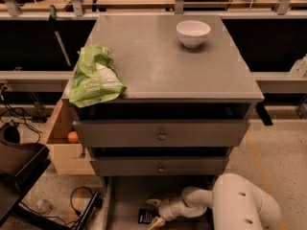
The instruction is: Pick rxbar blueberry from bottom drawer and place on counter
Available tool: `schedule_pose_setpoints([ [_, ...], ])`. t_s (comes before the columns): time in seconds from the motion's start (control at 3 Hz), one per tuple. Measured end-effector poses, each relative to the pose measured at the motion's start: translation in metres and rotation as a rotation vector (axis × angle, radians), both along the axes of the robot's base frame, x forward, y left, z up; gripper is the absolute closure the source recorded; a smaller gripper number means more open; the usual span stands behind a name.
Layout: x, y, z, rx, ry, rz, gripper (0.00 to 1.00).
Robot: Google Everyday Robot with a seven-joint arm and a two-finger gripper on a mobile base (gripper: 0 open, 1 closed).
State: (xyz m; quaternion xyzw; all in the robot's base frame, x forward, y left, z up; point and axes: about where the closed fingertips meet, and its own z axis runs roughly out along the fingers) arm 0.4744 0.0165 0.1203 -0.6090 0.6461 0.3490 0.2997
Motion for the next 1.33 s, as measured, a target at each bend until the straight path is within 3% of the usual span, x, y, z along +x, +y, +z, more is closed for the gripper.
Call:
schedule_pose_setpoints([
  [0.33,0.0042,0.0017,-0.0060,-0.029,-0.018,0.021,0.40],
  [1.0,0.0035,0.0053,-0.0098,-0.057,-0.036,0.039,0.24],
  [1.33,0.0034,0.0053,-0.0098,-0.057,-0.036,0.039,0.07],
])
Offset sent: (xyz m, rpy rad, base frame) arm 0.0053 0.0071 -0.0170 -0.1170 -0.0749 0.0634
